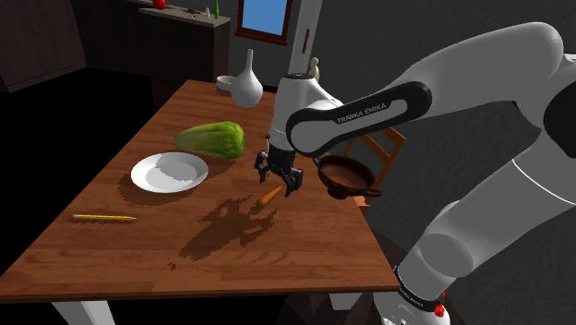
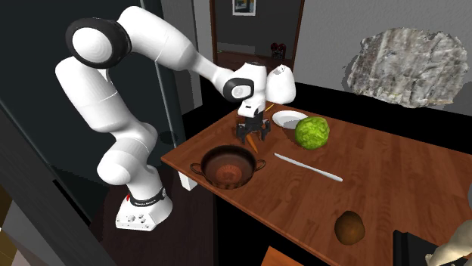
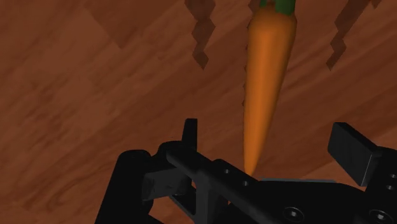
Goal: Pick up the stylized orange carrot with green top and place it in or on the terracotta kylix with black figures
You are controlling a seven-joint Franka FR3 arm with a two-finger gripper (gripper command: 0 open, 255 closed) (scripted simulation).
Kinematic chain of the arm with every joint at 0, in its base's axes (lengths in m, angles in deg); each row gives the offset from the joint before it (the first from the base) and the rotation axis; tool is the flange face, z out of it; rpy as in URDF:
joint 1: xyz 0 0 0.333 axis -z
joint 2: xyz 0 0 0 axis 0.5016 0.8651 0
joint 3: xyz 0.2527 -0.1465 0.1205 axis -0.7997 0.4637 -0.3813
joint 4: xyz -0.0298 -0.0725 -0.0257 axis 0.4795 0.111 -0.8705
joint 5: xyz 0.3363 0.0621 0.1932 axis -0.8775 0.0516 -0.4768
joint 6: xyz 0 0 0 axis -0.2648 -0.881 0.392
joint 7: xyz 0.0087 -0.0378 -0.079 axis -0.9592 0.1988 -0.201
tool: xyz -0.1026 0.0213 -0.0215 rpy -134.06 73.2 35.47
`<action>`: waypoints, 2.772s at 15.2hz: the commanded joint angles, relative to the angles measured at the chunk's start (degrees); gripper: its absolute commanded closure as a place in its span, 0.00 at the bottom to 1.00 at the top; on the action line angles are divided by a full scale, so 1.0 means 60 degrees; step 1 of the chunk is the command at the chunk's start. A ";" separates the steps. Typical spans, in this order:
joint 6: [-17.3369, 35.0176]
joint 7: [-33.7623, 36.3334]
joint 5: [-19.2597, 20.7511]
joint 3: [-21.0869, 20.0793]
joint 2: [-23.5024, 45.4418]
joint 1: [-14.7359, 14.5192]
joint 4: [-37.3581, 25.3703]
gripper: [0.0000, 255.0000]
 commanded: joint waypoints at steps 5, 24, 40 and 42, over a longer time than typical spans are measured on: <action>0.0511 0.0202 0.0122 -0.0087 0.0301 0.0029 0.0217 0.00; -0.0048 0.0082 -0.0008 -0.0018 -0.0018 0.0004 -0.0043 1.00; -0.2219 -0.0188 -0.0235 0.0262 -0.0879 -0.0030 -0.1401 1.00; -0.2483 -0.0206 -0.0242 0.0292 -0.0941 -0.0027 -0.1605 1.00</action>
